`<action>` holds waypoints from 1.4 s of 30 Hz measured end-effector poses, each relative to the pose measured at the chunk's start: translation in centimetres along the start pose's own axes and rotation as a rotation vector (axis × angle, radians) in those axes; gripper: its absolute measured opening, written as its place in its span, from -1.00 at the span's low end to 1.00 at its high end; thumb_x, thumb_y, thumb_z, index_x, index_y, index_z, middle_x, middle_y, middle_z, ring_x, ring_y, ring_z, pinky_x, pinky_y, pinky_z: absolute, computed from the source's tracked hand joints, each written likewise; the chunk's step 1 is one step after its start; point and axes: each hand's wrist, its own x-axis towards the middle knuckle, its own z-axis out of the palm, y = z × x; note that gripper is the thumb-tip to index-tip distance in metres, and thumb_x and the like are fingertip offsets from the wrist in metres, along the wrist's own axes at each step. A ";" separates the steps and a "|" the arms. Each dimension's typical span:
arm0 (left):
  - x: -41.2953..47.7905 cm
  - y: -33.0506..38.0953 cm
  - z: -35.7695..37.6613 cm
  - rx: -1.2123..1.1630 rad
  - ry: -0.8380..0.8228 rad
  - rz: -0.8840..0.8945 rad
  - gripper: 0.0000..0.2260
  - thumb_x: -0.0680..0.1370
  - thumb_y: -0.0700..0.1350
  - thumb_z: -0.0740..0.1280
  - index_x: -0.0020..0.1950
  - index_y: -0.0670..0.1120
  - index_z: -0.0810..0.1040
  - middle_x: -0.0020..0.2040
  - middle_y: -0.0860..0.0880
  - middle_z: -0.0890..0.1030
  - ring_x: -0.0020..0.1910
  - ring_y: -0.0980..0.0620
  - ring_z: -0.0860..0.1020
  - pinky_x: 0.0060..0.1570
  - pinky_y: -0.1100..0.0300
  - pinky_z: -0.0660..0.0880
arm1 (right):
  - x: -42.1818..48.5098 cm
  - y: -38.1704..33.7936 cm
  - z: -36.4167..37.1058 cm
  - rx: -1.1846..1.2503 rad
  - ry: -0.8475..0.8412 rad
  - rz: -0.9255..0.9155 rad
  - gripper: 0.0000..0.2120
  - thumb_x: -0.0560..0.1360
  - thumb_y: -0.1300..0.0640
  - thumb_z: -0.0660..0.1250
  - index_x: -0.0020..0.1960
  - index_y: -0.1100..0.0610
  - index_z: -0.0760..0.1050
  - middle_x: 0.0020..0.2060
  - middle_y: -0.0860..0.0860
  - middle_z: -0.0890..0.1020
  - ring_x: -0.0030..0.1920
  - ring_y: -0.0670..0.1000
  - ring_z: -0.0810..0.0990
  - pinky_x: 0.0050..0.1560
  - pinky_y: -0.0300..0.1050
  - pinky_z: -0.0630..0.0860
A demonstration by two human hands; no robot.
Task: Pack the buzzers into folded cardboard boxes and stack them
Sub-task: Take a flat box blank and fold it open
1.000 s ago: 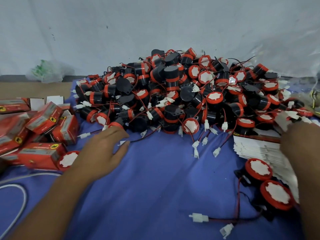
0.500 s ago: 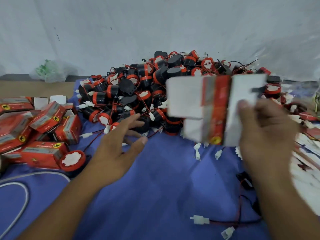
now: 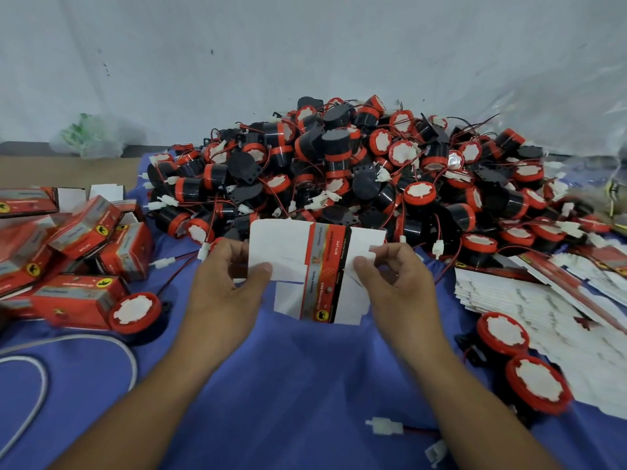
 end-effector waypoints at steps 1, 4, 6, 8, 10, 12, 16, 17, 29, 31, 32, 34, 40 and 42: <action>0.1 -0.1 -0.1 0.013 0.004 0.001 -0.94 0.59 -0.13 0.37 0.01 0.02 0.55 -0.12 0.18 0.66 -0.24 0.19 0.61 -0.31 0.38 0.50 | -0.1 -0.2 0.1 0.001 0.003 -0.005 -0.89 0.55 0.02 0.42 -0.08 -0.05 0.48 -0.18 -0.07 0.62 -0.18 -0.01 0.60 -0.22 -0.20 0.54; 0.1 -0.2 -0.3 -0.157 -0.109 -0.053 -0.92 0.58 -0.07 0.37 0.05 0.07 0.62 -0.09 0.15 0.71 -0.17 0.21 0.65 -0.22 0.31 0.56 | -0.3 -0.3 0.3 0.052 -0.064 0.057 -0.88 0.54 0.02 0.42 -0.09 0.00 0.50 -0.18 0.03 0.64 -0.11 0.18 0.61 -0.13 0.09 0.63; -0.1 -0.3 -0.1 -0.315 -0.229 -0.124 -0.84 0.52 0.02 0.38 0.06 0.06 0.67 0.02 0.04 0.73 -0.02 0.07 0.69 -0.07 0.15 0.63 | -0.5 -0.2 0.5 0.098 -0.115 0.143 -0.86 0.55 0.01 0.40 -0.06 0.06 0.52 -0.12 0.13 0.65 -0.04 0.28 0.61 -0.06 0.29 0.61; -0.2 -0.4 0.2 -0.400 -0.249 -0.165 -0.77 0.48 0.06 0.35 0.05 0.03 0.70 0.04 -0.04 0.72 0.04 -0.04 0.69 0.03 0.00 0.61 | -0.5 -0.2 0.6 0.122 -0.122 0.194 -0.88 0.55 0.01 0.40 -0.04 0.06 0.55 -0.11 0.08 0.67 -0.06 0.21 0.65 -0.04 0.21 0.64; -0.1 -0.4 0.4 -0.438 -0.215 -0.178 -0.77 0.52 0.06 0.30 0.00 0.04 0.72 0.02 -0.05 0.73 0.02 -0.05 0.70 -0.03 0.05 0.64 | -0.5 -0.2 0.7 0.075 -0.079 0.168 -0.91 0.54 0.00 0.42 -0.04 0.00 0.56 -0.11 -0.02 0.67 -0.06 0.07 0.66 -0.04 0.08 0.66; -0.2 -0.4 0.6 -0.497 -0.201 -0.216 -0.75 0.60 -0.03 0.24 -0.04 0.05 0.74 0.00 -0.08 0.73 -0.03 -0.08 0.70 -0.17 0.12 0.65 | -0.5 -0.2 0.6 -0.002 -0.037 0.144 -0.92 0.54 -0.01 0.42 -0.04 -0.04 0.54 -0.07 -0.01 0.64 -0.03 0.08 0.65 -0.01 0.12 0.64; -0.1 -0.2 0.5 -0.655 -0.244 -0.282 -0.76 0.60 -0.15 0.23 0.07 -0.06 0.70 0.05 -0.16 0.71 -0.07 -0.13 0.71 -0.26 0.08 0.64 | -0.3 -0.6 0.3 0.208 -0.078 0.239 -0.91 0.59 0.15 0.37 -0.10 0.08 0.53 -0.15 0.12 0.68 -0.17 0.06 0.68 -0.12 0.06 0.67; -0.1 -0.3 0.4 -0.647 -0.261 -0.264 -0.77 0.58 -0.16 0.24 0.13 -0.07 0.67 0.07 -0.15 0.70 -0.05 -0.13 0.70 -0.25 0.09 0.64 | -0.3 -0.8 0.1 0.277 -0.099 0.264 -0.91 0.60 0.18 0.35 -0.10 0.11 0.53 -0.18 0.10 0.69 -0.20 0.01 0.68 -0.19 -0.07 0.67; -0.5 -0.3 1.1 0.019 -0.045 0.008 -0.03 0.33 -0.04 0.61 0.55 0.25 0.06 0.06 0.48 0.46 0.02 0.59 0.42 -0.19 0.54 0.42 | 0.0 -1.6 -0.6 0.600 -0.341 0.496 -0.82 0.46 0.08 0.42 -0.02 0.16 0.54 -0.13 0.14 0.72 -0.20 0.08 0.72 -0.32 -0.08 0.61; -0.9 -0.2 1.0 0.226 0.021 0.129 -0.04 0.36 0.01 0.59 0.54 0.30 0.01 0.36 0.29 0.34 0.27 0.41 0.33 0.16 0.31 0.31 | -0.1 -1.7 -0.5 0.676 -0.396 0.503 -0.84 0.41 0.08 0.42 -0.09 0.15 0.61 -0.14 0.15 0.71 -0.22 0.06 0.71 -0.33 -0.10 0.61; -0.9 -0.3 0.9 0.407 0.043 0.278 -0.08 0.39 -0.04 0.58 0.55 0.24 0.06 0.49 0.07 0.26 0.43 0.14 0.24 0.26 0.14 0.24 | -0.2 -1.6 -0.4 0.697 -0.428 0.479 -0.86 0.42 0.09 0.40 -0.10 0.14 0.65 -0.12 0.15 0.72 -0.20 0.05 0.71 -0.31 -0.12 0.61; -1.1 -0.3 0.9 0.702 0.029 0.593 -0.19 0.37 -0.24 0.57 0.54 0.02 0.28 0.50 -0.24 0.28 0.43 -0.28 0.27 0.29 -0.09 0.27 | -0.4 -1.5 -0.3 0.700 -0.508 0.376 -0.83 0.50 0.08 0.35 -0.04 0.09 0.70 -0.02 0.14 0.73 -0.09 0.03 0.72 -0.20 -0.14 0.63; -1.3 -0.5 1.0 0.664 -0.339 0.572 0.06 0.32 -0.39 0.48 0.58 0.15 -0.08 0.54 -0.09 0.22 0.42 -0.14 0.23 0.28 -0.09 0.40 | -1.0 -1.6 0.0 0.377 -0.518 -0.054 -0.71 0.60 0.18 0.22 0.11 -0.06 0.68 0.10 -0.03 0.71 0.24 -0.04 0.61 0.27 -0.21 0.49; -1.1 -0.9 0.7 0.651 -0.450 0.578 0.10 0.38 -0.25 0.50 0.55 0.31 -0.23 0.58 0.04 0.01 0.50 -0.07 0.07 0.30 0.01 0.34 | -1.3 -1.8 0.1 0.288 -0.533 -0.130 -0.71 0.60 0.22 0.22 0.18 -0.06 0.60 0.11 -0.11 0.70 0.24 -0.10 0.61 0.24 -0.32 0.47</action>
